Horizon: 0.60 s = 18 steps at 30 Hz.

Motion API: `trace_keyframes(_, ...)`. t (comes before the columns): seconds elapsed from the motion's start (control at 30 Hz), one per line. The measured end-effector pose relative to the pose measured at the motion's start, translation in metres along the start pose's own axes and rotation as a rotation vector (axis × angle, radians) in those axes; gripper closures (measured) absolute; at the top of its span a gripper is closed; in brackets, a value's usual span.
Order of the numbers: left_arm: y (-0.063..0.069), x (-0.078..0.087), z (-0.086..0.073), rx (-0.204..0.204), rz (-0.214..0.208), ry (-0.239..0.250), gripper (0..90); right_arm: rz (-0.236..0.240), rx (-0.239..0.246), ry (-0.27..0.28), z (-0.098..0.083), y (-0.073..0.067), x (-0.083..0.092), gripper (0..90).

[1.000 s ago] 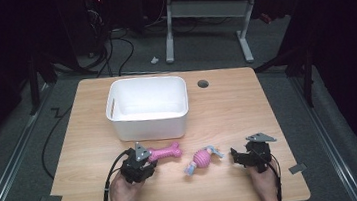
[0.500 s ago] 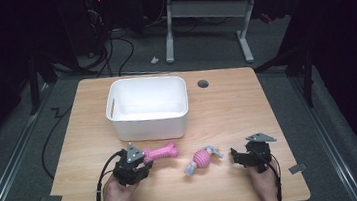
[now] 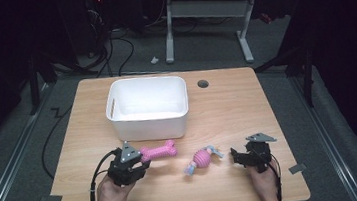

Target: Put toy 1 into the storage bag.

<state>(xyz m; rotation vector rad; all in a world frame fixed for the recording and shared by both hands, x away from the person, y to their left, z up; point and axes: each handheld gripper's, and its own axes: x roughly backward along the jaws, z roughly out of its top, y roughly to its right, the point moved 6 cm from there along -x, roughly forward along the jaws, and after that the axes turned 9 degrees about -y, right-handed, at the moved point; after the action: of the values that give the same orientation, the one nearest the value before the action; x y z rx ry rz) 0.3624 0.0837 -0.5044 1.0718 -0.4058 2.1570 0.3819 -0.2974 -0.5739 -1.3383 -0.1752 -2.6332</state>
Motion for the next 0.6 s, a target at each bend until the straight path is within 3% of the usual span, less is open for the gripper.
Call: trace_keyframes(0.6,-0.003,0.039,0.02,-0.013,-0.042,0.038,65.5,-0.001,-0.001,-0.001,0.0,0.0,0.0,16.2)
